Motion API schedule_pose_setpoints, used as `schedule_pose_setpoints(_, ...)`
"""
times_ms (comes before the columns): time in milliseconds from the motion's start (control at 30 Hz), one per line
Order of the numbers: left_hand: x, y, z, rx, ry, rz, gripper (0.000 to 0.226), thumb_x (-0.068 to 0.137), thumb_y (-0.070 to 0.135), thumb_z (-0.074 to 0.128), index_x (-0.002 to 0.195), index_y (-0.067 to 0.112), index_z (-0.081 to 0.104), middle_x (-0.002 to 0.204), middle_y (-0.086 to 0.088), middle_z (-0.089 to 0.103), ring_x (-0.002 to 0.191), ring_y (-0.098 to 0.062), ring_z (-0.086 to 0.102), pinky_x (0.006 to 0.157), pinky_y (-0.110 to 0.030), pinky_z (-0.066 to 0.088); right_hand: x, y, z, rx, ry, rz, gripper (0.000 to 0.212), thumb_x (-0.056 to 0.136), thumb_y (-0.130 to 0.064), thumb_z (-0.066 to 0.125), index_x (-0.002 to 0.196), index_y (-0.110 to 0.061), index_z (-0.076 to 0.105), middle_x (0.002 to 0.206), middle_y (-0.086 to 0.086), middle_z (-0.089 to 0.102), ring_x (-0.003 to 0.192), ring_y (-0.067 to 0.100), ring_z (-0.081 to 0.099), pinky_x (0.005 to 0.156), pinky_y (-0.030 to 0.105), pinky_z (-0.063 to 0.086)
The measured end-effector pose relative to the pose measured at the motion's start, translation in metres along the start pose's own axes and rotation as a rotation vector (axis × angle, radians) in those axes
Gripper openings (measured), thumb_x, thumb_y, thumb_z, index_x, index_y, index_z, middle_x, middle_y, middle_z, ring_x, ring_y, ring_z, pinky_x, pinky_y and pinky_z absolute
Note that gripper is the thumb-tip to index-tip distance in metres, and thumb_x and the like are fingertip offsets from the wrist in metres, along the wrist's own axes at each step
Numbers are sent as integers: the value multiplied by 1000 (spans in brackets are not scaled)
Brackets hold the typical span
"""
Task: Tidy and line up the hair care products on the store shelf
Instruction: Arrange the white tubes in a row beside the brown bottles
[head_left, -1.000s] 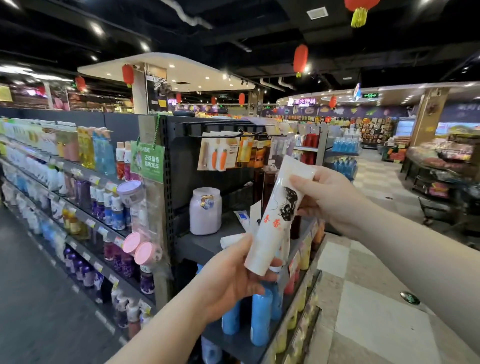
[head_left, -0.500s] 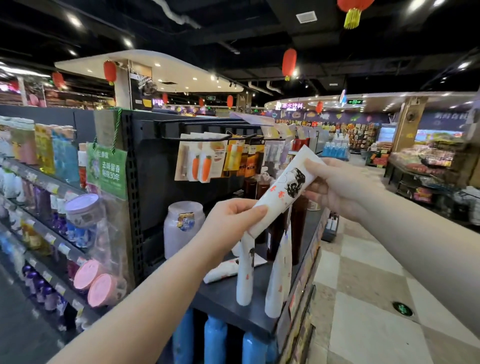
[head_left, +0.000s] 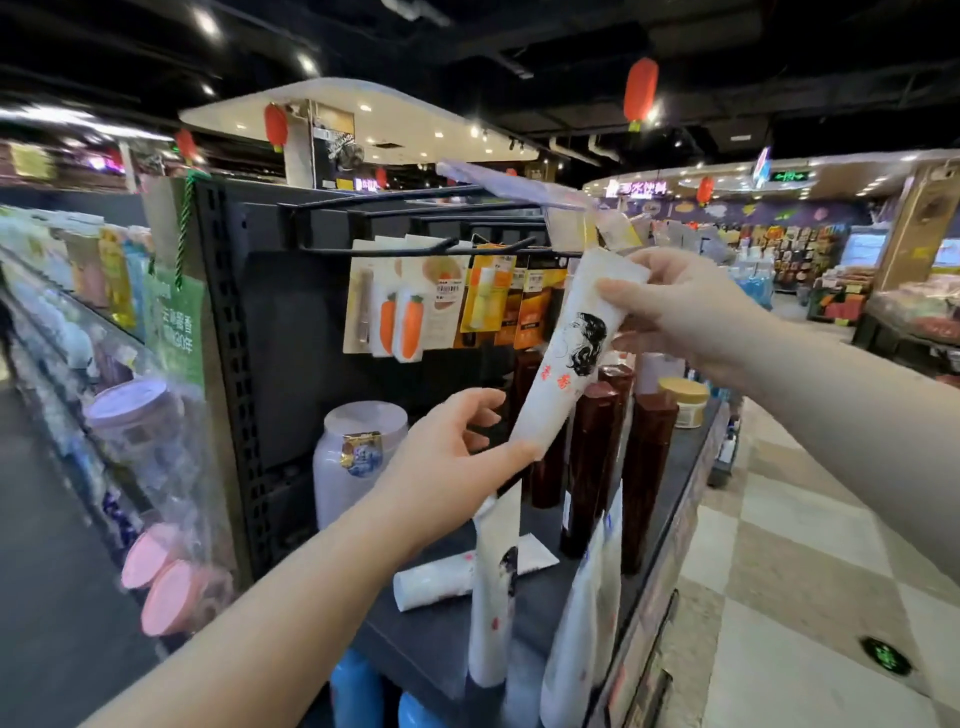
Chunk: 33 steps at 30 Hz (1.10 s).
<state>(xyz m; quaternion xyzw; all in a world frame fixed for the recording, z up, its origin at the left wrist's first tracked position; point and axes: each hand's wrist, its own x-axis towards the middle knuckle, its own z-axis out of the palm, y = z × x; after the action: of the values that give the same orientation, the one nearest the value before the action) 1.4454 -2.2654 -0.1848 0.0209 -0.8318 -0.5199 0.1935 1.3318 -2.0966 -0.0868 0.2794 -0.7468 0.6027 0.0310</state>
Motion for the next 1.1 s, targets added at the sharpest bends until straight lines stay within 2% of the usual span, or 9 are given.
schedule_pose_setpoints(100, -4, 3, 4, 96, -16, -21, 22, 76, 37, 70, 97, 37, 60, 96, 15, 63, 92, -4, 61, 84, -26, 53, 14, 9, 7, -136, -240, 4, 9, 85, -15, 65, 91, -14, 60, 91, 8, 69, 75, 16, 69, 60, 27, 59)
schedule_pose_setpoints(200, -6, 7, 10, 257, 25, -63, 21, 77, 39, 68, 96, 35, 62, 92, 15, 65, 87, 0, 61, 73, -12, 49, 23, 23, 15, -337, -489, -54, 8, 83, -15, 67, 85, -14, 60, 86, 11, 65, 75, 20, 65, 65, 35, 56)
schedule_pose_setpoints(267, -8, 8, 14, 310, 63, -97, 20, 77, 38, 68, 95, 31, 66, 89, 14, 67, 85, -1, 62, 71, -12, 49, 28, 32, 19, -510, -636, -179, 10, 83, -19, 68, 81, -19, 59, 81, 1, 62, 69, 9, 61, 66, 33, 57)
schedule_pose_setpoints(333, -11, 8, 16, 302, 104, -136, 12, 77, 35, 69, 88, 30, 69, 84, 12, 69, 81, -1, 63, 72, -14, 50, 31, 40, 23, -636, -741, -295, 11, 82, -22, 69, 80, -23, 58, 75, -9, 57, 59, -2, 59, 60, 22, 55)
schedule_pose_setpoints(467, -20, 7, 24, 281, 186, -198, 6, 75, 30, 70, 80, 28, 71, 80, 8, 73, 79, -6, 66, 78, -27, 54, 34, 55, 30, -628, -935, -352, 12, 84, -19, 67, 85, -23, 56, 74, -9, 57, 61, 2, 57, 58, 25, 55)
schedule_pose_setpoints(567, -26, 8, 30, 283, 240, -225, 4, 77, 26, 70, 80, 27, 72, 79, 10, 73, 76, -1, 65, 76, -19, 52, 33, 62, 35, -588, -1054, -360, 15, 84, -19, 67, 81, -27, 55, 72, -8, 59, 60, 1, 58, 56, 24, 56)
schedule_pose_setpoints(667, -28, 9, 35, 285, 276, -251, 8, 80, 20, 69, 78, 27, 72, 78, 10, 73, 76, 0, 65, 72, -12, 49, 30, 70, 39, -579, -1171, -300, 13, 85, -18, 66, 82, -25, 56, 74, -7, 63, 69, 8, 65, 56, 23, 56)
schedule_pose_setpoints(867, -32, 8, 39, 282, 314, -289, 11, 80, 20, 69, 74, 30, 71, 78, 15, 71, 72, 3, 64, 65, -7, 48, 25, 78, 38, -564, -1297, -184, 11, 84, -16, 67, 84, -23, 59, 78, -5, 68, 78, 18, 71, 60, 21, 56)
schedule_pose_setpoints(1100, -34, 6, 40, 248, 316, -318, 14, 80, 17, 69, 77, 30, 73, 78, 12, 74, 74, -2, 67, 73, -20, 54, 22, 70, 34, -610, -1235, -244, 10, 83, -15, 67, 93, -18, 70, 80, -6, 70, 74, 8, 70, 69, 24, 58)
